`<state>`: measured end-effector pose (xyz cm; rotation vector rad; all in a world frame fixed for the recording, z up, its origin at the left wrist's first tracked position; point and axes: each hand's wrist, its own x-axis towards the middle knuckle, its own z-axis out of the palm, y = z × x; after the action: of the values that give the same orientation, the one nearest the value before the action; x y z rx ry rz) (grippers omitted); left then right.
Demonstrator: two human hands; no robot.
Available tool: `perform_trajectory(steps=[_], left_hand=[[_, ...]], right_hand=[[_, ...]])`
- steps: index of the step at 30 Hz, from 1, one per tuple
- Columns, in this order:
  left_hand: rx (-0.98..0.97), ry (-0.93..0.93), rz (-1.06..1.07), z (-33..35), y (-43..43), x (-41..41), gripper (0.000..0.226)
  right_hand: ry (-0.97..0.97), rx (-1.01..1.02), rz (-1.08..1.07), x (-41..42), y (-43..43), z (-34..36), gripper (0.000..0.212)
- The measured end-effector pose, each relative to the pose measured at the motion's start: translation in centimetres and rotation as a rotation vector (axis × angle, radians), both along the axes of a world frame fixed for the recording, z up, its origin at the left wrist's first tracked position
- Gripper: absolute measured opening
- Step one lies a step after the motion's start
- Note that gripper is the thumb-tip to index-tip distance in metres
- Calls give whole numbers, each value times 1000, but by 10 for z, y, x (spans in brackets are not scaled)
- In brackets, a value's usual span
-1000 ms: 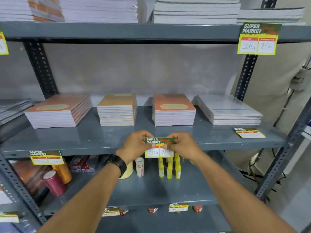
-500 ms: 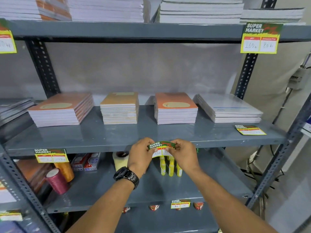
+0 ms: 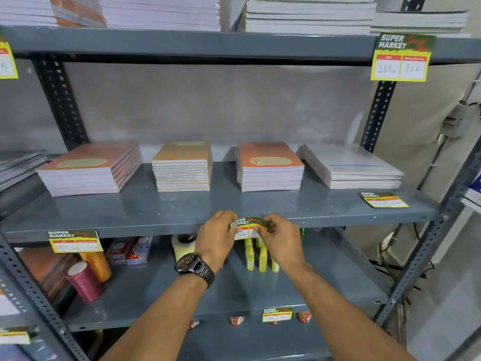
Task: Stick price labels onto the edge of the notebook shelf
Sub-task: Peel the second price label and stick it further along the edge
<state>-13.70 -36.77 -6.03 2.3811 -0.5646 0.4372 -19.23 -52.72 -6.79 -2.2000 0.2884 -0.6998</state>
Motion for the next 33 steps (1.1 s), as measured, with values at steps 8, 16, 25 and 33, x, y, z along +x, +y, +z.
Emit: perform_trajectory(steps=[8, 16, 25, 33], left_hand=[[69, -20, 2, 9, -1, -2, 15], [198, -64, 86, 23, 19, 4, 38], [161, -86, 86, 8, 52, -4, 25], [128, -155, 41, -3, 65, -10, 12]], right_hand=[[23, -73, -64, 3, 0, 1, 26], [-91, -410, -68, -16, 10, 0, 20], [42, -1101, 186, -6, 8, -57, 62], [203, -1215, 112, 1, 7, -65, 67]])
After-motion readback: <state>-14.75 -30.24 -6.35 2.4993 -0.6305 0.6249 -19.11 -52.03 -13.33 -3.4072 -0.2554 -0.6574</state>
